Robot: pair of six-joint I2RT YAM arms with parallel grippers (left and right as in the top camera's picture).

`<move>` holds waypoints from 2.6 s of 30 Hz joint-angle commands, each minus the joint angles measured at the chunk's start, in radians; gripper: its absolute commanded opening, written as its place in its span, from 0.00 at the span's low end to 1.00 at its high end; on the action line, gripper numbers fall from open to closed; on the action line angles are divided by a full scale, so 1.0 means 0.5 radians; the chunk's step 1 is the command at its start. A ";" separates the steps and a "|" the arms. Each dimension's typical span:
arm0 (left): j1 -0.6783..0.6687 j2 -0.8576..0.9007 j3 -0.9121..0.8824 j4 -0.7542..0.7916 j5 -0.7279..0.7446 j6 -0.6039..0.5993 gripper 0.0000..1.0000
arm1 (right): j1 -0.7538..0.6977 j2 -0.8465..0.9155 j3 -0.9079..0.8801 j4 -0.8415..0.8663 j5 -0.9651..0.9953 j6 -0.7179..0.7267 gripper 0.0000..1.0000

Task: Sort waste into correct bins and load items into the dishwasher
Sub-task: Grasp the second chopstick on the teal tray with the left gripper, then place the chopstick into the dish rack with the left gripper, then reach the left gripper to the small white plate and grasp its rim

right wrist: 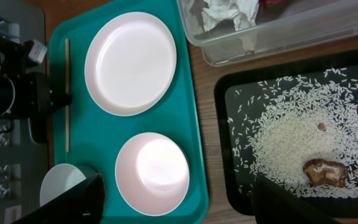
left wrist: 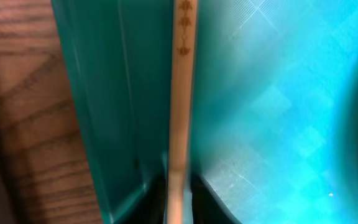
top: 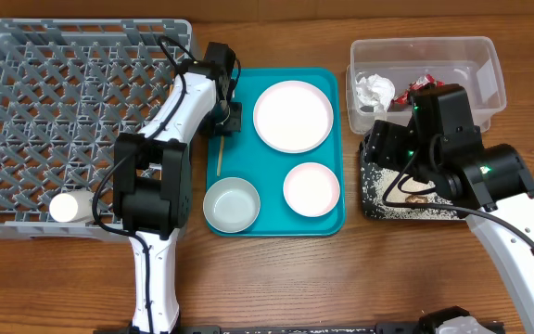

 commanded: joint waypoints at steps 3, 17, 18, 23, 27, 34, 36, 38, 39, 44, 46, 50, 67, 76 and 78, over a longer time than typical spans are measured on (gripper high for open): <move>-0.013 0.050 0.089 -0.159 0.067 -0.021 0.04 | -0.005 -0.014 0.029 0.012 -0.005 0.003 0.77; 0.071 -0.500 0.602 -0.794 -0.201 -0.060 0.04 | -0.005 -0.014 0.029 -0.002 -0.005 0.004 0.76; 0.085 -0.525 0.601 -0.834 -0.273 -0.060 0.04 | -0.005 -0.014 0.029 -0.002 -0.005 0.004 0.76; 0.185 -0.538 0.509 -0.930 -0.484 -0.051 0.04 | -0.005 -0.014 0.029 -0.002 -0.005 0.004 0.77; 0.280 -0.538 0.263 -0.771 -0.472 -0.042 0.05 | -0.005 -0.014 0.029 -0.002 -0.005 0.004 0.77; 0.388 -0.538 -0.088 -0.472 -0.284 0.145 0.06 | -0.005 -0.014 0.029 0.004 -0.005 0.004 0.77; 0.393 -0.536 -0.118 -0.424 -0.285 0.185 0.07 | -0.005 -0.014 0.029 0.014 -0.005 0.004 0.77; 0.392 -0.536 -0.127 -0.406 -0.293 0.223 0.10 | -0.005 -0.014 0.029 0.021 -0.005 0.004 0.77; 0.392 -0.536 -0.127 -0.404 -0.293 0.235 0.12 | -0.005 -0.014 0.029 0.021 -0.006 0.005 0.77; 0.392 -0.536 -0.127 -0.385 -0.291 0.315 0.16 | -0.005 -0.014 0.029 0.020 -0.006 0.004 0.77; 0.391 -0.536 -0.127 -0.382 -0.291 0.317 0.15 | -0.005 -0.014 0.029 0.018 -0.006 0.004 0.77; 0.391 -0.537 -0.125 -0.410 -0.262 0.314 0.10 | -0.005 -0.014 0.029 0.018 -0.006 0.004 0.77; -0.119 -1.118 0.307 -0.749 0.585 0.332 1.00 | -0.005 -0.014 0.029 0.018 -0.036 0.004 0.79; -0.429 -1.042 -0.213 -0.543 0.473 -0.223 0.65 | -0.005 -0.014 0.029 0.018 -0.036 0.003 0.81; -0.465 -1.024 -0.377 -0.417 0.480 -0.289 0.64 | -0.005 -0.014 0.029 0.018 -0.036 0.003 0.81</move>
